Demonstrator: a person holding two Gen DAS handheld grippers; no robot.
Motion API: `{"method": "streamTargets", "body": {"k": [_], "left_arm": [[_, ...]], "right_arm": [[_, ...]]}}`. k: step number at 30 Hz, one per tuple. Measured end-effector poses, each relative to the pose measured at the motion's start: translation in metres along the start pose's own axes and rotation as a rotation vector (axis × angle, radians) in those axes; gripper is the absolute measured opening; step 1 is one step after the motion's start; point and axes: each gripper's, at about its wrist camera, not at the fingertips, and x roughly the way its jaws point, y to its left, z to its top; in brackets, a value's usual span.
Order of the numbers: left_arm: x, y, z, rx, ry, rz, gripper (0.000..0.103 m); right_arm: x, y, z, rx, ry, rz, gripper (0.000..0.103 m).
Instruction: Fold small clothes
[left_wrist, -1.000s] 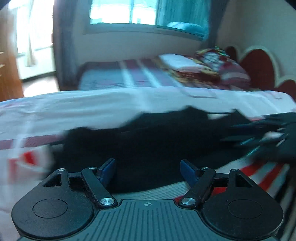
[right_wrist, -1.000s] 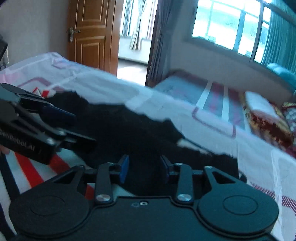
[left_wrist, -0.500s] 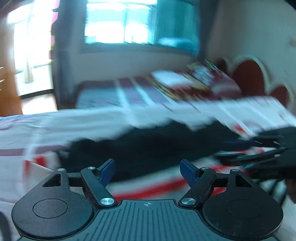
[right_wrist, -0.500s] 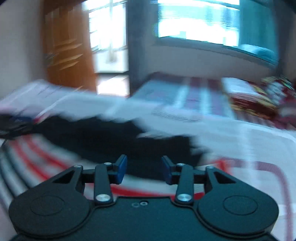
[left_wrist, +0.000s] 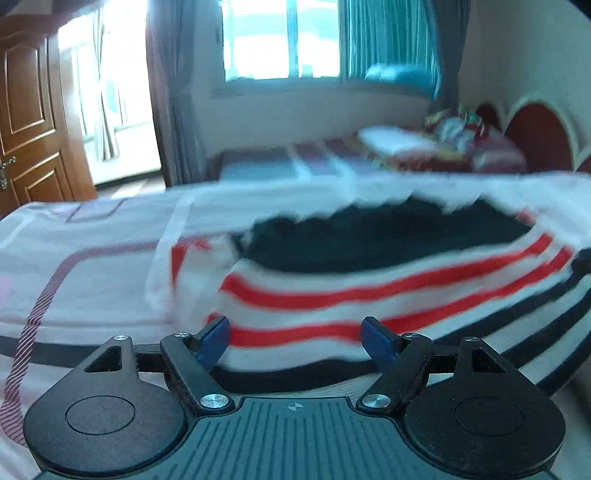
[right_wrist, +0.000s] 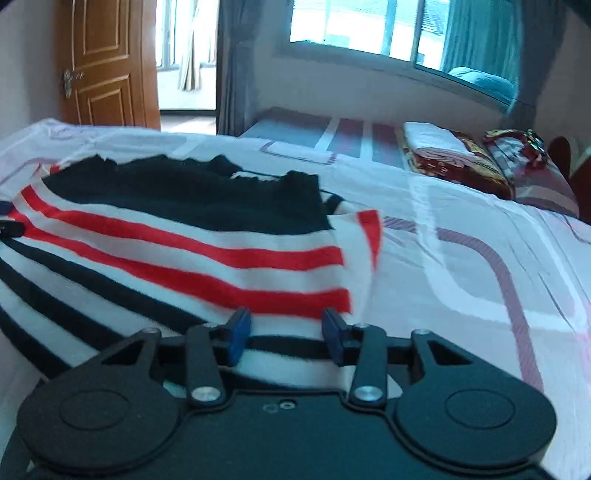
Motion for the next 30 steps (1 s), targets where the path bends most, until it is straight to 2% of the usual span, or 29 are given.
{"method": "streamTargets", "body": {"k": [3, 6, 9, 11, 13, 15, 17, 18, 19, 21, 23, 24, 27, 30], "left_arm": [[-0.009, -0.034, 0.001, 0.044, -0.029, -0.032, 0.078], [-0.016, -0.045, -0.006, 0.065, -0.015, -0.043, 0.078], [-0.026, -0.026, -0.016, 0.03, -0.01, -0.014, 0.078], [-0.03, -0.013, -0.022, 0.013, 0.001, 0.011, 0.078], [-0.029, -0.004, -0.027, -0.009, 0.021, 0.03, 0.078], [-0.025, 0.002, -0.03, -0.047, 0.037, 0.017, 0.078], [-0.019, 0.002, -0.031, -0.046, 0.044, 0.019, 0.078], [-0.017, 0.001, -0.032, -0.04, 0.046, 0.022, 0.078], [-0.017, 0.0, -0.031, -0.034, 0.049, 0.025, 0.078], [-0.016, 0.0, -0.031, -0.032, 0.055, 0.021, 0.078], [-0.015, 0.002, -0.031, -0.033, 0.056, 0.017, 0.078], [-0.015, 0.002, -0.03, -0.035, 0.055, 0.017, 0.078], [-0.014, 0.002, -0.03, -0.028, 0.053, 0.019, 0.078], [-0.011, -0.002, -0.032, -0.01, 0.05, 0.031, 0.078]], "right_arm": [[-0.017, 0.035, 0.009, -0.007, -0.066, 0.069, 0.04], [-0.019, 0.053, 0.006, -0.021, -0.062, 0.061, 0.041], [-0.027, 0.022, 0.002, 0.063, -0.074, -0.055, 0.045], [-0.036, -0.011, -0.007, 0.165, -0.06, -0.077, 0.047], [-0.039, -0.037, -0.019, 0.265, -0.034, -0.039, 0.05], [-0.036, -0.053, -0.031, 0.358, -0.012, 0.038, 0.049], [-0.029, -0.052, -0.036, 0.37, 0.02, 0.075, 0.049], [-0.026, -0.05, -0.038, 0.363, 0.034, 0.073, 0.047], [-0.026, -0.048, -0.04, 0.361, 0.038, 0.077, 0.038], [-0.026, -0.04, -0.042, 0.337, 0.036, 0.094, 0.026], [-0.029, -0.033, -0.045, 0.288, 0.05, 0.083, 0.019], [-0.033, -0.032, -0.045, 0.285, 0.049, 0.08, 0.008], [-0.05, -0.039, -0.05, 0.289, 0.033, 0.087, 0.007], [-0.045, -0.035, -0.057, 0.266, 0.087, 0.084, 0.007]]}}
